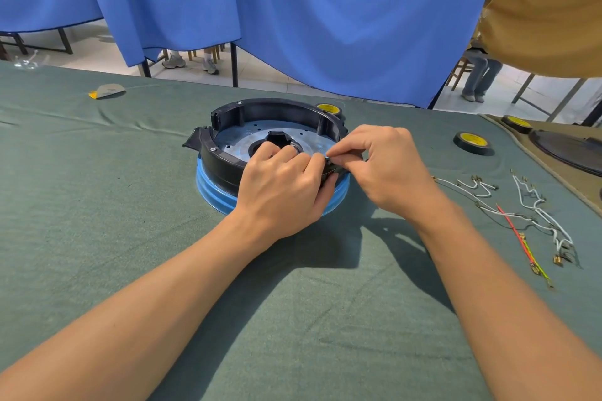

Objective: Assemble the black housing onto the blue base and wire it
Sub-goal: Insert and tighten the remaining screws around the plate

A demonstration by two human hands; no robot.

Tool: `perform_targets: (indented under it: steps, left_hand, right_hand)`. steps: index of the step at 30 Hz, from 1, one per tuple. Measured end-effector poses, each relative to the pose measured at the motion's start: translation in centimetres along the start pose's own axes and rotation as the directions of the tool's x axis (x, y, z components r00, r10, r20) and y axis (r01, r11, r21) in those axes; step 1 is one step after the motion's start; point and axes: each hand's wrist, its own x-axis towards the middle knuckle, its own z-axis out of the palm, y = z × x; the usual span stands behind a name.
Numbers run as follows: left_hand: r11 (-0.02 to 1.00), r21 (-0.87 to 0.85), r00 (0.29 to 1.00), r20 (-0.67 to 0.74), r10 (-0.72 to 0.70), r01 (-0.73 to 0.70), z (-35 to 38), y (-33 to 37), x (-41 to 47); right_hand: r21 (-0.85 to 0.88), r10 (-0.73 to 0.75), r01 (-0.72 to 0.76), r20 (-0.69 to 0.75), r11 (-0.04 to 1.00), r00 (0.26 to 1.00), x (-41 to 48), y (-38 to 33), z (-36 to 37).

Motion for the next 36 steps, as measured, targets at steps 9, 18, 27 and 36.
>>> perform_targets:
  steps: [9,18,27,36]
  left_hand:
    - [1.0,-0.013,1.0,0.011,0.006,-0.006,-0.1,-0.1,0.0]
    - [1.0,-0.01,1.0,-0.002,-0.007,0.007,0.1,0.0,0.0]
    - [1.0,-0.01,1.0,-0.006,-0.01,0.01,0.0,0.0,0.0]
    - [1.0,-0.016,1.0,0.014,-0.015,0.015,-0.2,0.0,0.1]
  right_hand:
    - [-0.016,0.001,-0.001,0.014,1.0,1.0,-0.2,-0.1,-0.8]
    - [-0.019,-0.012,0.012,0.005,1.0,1.0,-0.4,0.2,0.1]
    - [0.039,-0.003,0.004,-0.029,0.999,1.0,-0.3,0.3,0.4]
    - [0.031,0.002,-0.002,-0.019,1.0,1.0,-0.3,0.0,0.2]
